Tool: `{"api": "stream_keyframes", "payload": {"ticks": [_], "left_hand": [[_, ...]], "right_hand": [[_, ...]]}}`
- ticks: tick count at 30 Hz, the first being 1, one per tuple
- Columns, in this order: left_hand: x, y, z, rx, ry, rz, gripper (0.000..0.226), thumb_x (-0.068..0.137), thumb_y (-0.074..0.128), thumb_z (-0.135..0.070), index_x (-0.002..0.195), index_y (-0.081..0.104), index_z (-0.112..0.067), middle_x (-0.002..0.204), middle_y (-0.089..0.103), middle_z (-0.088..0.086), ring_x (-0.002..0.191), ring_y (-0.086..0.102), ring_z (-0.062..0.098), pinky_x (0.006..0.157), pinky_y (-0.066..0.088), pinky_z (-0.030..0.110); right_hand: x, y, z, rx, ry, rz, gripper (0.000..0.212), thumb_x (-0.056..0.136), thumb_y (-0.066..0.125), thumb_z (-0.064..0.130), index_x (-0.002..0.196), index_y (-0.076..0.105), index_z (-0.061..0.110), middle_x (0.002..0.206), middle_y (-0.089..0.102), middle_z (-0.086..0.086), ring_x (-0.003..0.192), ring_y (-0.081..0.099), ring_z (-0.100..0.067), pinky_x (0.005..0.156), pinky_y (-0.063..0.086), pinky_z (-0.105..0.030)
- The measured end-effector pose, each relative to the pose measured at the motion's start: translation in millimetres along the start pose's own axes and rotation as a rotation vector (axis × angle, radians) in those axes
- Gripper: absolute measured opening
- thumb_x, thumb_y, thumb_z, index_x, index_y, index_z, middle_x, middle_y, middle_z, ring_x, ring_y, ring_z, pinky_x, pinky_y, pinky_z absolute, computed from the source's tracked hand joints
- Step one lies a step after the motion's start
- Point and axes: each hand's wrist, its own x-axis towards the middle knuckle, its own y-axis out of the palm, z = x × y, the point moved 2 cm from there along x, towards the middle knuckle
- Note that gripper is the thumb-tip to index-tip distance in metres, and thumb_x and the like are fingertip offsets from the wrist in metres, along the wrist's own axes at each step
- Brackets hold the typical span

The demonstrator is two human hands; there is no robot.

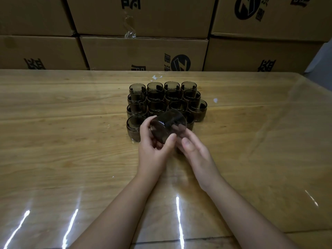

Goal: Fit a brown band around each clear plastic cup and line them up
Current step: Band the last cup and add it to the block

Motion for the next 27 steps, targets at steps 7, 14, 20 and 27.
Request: {"api": "stream_keyframes", "payload": {"ticks": [7,14,20,27], "left_hand": [[4.6,-2.9,3.4,0.045,-0.005,-0.066,0.065,0.069,0.074,-0.043,0.124,0.040,-0.044,0.105,0.060,-0.004,0.076,0.056,0.003,0.064,0.046,0.016],[2.4,-2.2,3.1,0.086,-0.008,-0.059,0.060,0.066,0.072,-0.046,0.119,0.045,-0.039,0.099,0.061,-0.017,0.074,0.055,0.000,0.063,0.044,0.015],[-6.1,5.0,-0.9,0.012,-0.004,0.116,0.046,0.072,0.064,-0.042,0.114,0.049,-0.032,0.101,0.062,-0.029,0.092,0.061,-0.006,0.075,0.046,0.009],[0.5,0.8,-7.5,0.192,0.068,0.090,0.066,0.091,0.031,-0.065,0.140,0.042,-0.020,0.117,0.050,-0.010,0.110,0.046,-0.012,0.092,0.033,0.004]], "right_hand": [[-3.8,0.6,4.7,-0.004,-0.058,-0.068,0.046,0.087,0.049,0.028,0.132,0.046,0.021,0.134,0.055,0.007,0.127,0.051,-0.008,0.104,0.042,-0.020],[-6.1,-0.2,2.9,-0.043,-0.155,-0.175,0.036,0.092,0.051,0.020,0.127,0.050,0.025,0.133,0.057,0.006,0.125,0.052,-0.003,0.102,0.042,-0.017],[-4.4,-4.0,7.9,-0.054,-0.163,-0.157,0.042,0.092,0.046,0.025,0.134,0.044,0.027,0.138,0.053,0.008,0.129,0.049,-0.006,0.101,0.043,-0.021],[0.4,-9.5,13.2,-0.123,-0.046,-0.051,0.050,0.081,0.064,0.031,0.127,0.045,0.040,0.126,0.055,0.002,0.103,0.065,-0.014,0.087,0.055,-0.030]]}}
